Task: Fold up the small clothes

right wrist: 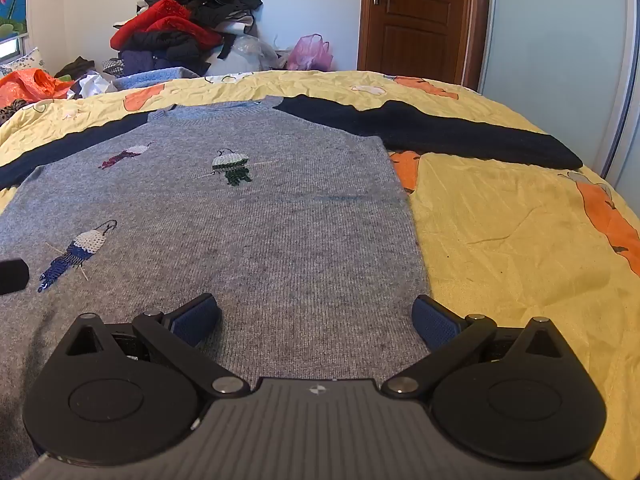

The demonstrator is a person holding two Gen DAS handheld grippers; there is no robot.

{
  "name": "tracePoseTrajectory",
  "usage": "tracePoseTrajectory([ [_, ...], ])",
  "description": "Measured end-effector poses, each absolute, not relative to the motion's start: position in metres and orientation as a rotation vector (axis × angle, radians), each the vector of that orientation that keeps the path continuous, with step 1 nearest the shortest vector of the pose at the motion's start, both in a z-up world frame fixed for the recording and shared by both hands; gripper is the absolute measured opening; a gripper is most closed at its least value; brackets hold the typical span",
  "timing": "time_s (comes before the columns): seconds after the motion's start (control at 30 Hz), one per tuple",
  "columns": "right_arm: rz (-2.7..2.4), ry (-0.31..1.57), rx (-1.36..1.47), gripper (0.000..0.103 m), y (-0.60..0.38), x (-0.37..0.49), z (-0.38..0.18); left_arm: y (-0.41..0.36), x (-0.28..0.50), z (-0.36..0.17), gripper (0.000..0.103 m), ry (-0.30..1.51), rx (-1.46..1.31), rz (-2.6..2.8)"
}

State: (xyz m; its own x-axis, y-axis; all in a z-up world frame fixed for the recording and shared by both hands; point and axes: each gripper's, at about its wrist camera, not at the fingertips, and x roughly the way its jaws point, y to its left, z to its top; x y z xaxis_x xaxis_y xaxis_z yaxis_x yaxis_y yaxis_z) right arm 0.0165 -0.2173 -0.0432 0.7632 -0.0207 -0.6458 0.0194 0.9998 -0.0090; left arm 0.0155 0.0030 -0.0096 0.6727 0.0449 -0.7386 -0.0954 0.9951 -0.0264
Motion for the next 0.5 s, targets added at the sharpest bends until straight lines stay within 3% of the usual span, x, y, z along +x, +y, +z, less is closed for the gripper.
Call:
tracePoseTrajectory([
  [0.13,-0.022,0.702,-0.003,0.103,-0.217,0.017,-0.043,0.000,-0.003,-0.031,0.103,0.705,-0.023,0.079],
  [0.5,-0.022,0.703,-0.003,0.103,-0.217,0.016,-0.043,-0.002,0.008,-0.032,0.103,0.745,-0.027,0.099],
])
